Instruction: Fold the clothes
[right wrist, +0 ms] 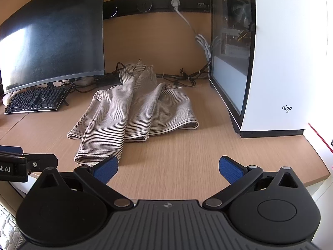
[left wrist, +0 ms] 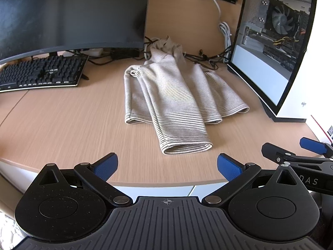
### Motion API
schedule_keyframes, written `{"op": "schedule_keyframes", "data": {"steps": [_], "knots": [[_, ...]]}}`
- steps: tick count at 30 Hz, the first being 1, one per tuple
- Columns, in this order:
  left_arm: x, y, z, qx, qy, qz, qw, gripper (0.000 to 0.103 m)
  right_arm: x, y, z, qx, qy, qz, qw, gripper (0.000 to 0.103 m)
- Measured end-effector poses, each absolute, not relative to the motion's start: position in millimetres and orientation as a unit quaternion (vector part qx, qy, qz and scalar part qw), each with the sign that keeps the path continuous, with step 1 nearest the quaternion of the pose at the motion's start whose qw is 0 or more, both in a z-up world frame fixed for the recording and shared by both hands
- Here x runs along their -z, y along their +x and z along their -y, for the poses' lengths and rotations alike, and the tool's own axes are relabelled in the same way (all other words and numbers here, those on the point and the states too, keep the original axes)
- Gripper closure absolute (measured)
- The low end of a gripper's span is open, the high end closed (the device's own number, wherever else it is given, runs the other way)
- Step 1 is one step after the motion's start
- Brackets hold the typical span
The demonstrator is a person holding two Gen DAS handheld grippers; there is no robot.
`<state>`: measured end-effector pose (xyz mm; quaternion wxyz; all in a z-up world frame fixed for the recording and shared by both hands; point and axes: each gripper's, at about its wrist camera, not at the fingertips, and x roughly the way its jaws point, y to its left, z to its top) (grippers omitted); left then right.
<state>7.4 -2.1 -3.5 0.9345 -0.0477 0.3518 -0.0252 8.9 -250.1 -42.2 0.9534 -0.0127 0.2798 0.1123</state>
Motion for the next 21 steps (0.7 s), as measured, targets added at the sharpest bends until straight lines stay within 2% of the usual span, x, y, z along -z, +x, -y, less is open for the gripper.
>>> {"op": "schedule_keyframes", "data": {"steps": [21], "knots": [[5.4,14.7,1.8,0.028,-0.048,-0.357,0.933,0.000,43.8,13.4,249.7,-0.109,-0.015,-0.285,0.952,0.000]]}}
